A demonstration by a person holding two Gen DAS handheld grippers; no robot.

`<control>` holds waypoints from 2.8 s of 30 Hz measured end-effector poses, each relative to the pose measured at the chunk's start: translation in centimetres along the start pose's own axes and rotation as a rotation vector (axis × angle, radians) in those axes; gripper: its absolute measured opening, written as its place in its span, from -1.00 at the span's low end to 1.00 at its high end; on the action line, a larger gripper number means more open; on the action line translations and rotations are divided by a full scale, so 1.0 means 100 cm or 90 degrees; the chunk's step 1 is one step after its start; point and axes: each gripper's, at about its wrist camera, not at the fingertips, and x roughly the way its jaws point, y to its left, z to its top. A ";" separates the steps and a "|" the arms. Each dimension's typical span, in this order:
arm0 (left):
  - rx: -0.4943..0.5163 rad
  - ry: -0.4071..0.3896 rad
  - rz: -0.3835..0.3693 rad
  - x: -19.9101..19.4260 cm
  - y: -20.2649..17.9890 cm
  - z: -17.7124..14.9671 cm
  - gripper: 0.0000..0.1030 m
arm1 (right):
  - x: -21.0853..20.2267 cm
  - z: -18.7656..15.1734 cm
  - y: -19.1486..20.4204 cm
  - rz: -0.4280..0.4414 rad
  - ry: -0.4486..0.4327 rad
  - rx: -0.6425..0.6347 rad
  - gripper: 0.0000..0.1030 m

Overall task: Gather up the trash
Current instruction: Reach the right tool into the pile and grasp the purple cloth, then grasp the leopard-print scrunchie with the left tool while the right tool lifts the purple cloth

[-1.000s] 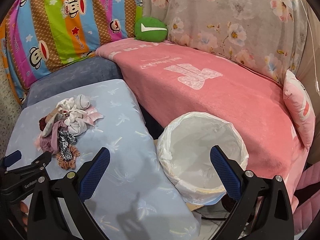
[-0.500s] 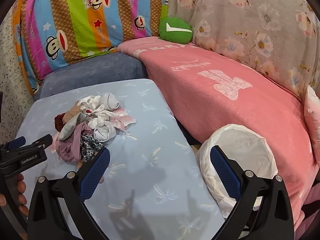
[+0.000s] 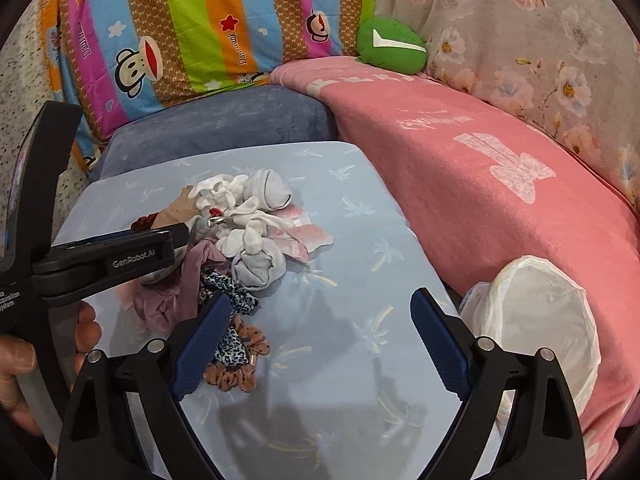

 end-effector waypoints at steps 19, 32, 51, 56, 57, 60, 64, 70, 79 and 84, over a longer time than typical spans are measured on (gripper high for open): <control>-0.018 -0.018 -0.052 -0.028 0.031 0.002 -0.92 | 0.048 -0.009 0.071 0.165 0.090 -0.027 -0.11; -0.014 -0.044 -0.045 -0.050 0.029 0.005 -0.92 | 0.058 -0.010 0.087 0.228 0.109 -0.026 -0.93; 0.010 -0.036 -0.018 -0.055 0.005 -0.010 0.07 | -0.028 0.031 0.002 0.219 -0.019 0.069 -0.94; 0.028 0.001 -0.024 -0.039 0.002 -0.029 0.08 | -0.034 0.037 -0.019 0.208 -0.038 0.095 -0.94; 0.031 0.007 -0.024 -0.036 0.000 -0.032 0.08 | -0.035 0.038 -0.022 0.206 -0.042 0.100 -0.94; 0.041 0.014 -0.041 -0.034 -0.009 -0.038 0.08 | -0.037 0.044 -0.031 0.195 -0.056 0.112 -0.94; 0.068 0.016 -0.061 -0.032 -0.033 -0.042 0.08 | -0.043 0.048 -0.047 0.179 -0.077 0.133 -0.94; 0.100 0.037 -0.095 -0.018 -0.070 -0.047 0.08 | -0.053 0.050 -0.080 0.144 -0.101 0.161 -0.94; 0.134 0.072 -0.091 0.023 -0.114 -0.052 0.06 | -0.062 0.035 -0.127 0.107 -0.106 0.201 -0.94; 0.139 0.092 -0.071 0.043 -0.119 -0.051 -0.15 | -0.061 0.025 -0.143 0.096 -0.097 0.210 -0.94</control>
